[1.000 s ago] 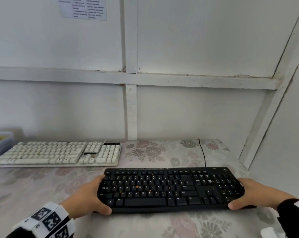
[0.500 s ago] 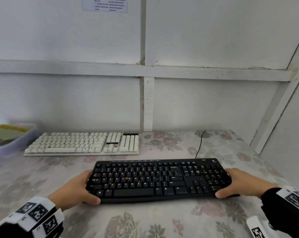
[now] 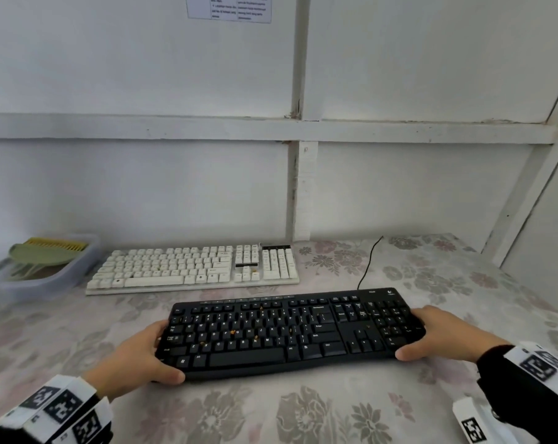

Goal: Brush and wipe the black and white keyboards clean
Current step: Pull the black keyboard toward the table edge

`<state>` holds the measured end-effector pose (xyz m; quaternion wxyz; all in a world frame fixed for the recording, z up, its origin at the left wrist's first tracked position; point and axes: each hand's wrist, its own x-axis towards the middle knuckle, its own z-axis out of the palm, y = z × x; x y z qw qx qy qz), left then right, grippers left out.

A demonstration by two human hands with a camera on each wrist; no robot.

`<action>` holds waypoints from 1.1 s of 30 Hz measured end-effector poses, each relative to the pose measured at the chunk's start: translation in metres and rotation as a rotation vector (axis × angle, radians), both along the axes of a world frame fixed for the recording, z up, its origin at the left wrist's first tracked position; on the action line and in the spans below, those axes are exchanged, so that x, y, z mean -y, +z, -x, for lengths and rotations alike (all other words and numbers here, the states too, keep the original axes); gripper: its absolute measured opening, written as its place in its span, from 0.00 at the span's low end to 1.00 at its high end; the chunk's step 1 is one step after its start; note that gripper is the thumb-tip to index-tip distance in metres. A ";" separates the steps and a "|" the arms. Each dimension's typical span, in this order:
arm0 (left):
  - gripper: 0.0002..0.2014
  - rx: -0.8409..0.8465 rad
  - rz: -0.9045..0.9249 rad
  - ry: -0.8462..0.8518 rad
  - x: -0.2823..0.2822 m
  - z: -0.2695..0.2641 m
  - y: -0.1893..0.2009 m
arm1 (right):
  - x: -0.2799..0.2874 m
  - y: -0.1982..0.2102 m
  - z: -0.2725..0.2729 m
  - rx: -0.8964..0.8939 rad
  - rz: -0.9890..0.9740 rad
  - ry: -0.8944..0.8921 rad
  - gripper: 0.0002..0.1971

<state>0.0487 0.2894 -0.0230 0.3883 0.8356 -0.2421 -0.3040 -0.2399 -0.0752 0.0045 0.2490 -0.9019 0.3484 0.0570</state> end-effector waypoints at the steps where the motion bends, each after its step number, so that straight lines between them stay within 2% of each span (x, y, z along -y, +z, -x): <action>1: 0.53 -0.004 -0.002 -0.003 -0.004 -0.003 0.000 | -0.005 0.000 -0.003 -0.016 0.016 -0.009 0.25; 6: 0.51 0.013 -0.005 -0.033 -0.022 -0.014 0.000 | -0.028 0.001 -0.012 -0.060 0.056 -0.019 0.26; 12: 0.44 0.064 -0.055 -0.058 -0.027 -0.015 0.001 | -0.039 0.004 -0.013 -0.063 0.047 -0.042 0.24; 19: 0.48 0.089 -0.126 -0.044 -0.026 -0.013 0.004 | -0.040 0.008 -0.010 -0.112 0.082 -0.002 0.26; 27: 0.45 0.187 -0.235 -0.080 -0.021 0.001 0.019 | -0.039 0.011 -0.011 -0.162 0.084 0.024 0.24; 30: 0.43 0.252 -0.288 -0.101 -0.022 0.008 0.025 | -0.055 0.024 -0.024 -0.255 0.187 0.063 0.30; 33: 0.41 0.273 -0.288 -0.160 -0.026 0.009 0.027 | -0.084 0.043 -0.051 -0.207 0.215 0.155 0.34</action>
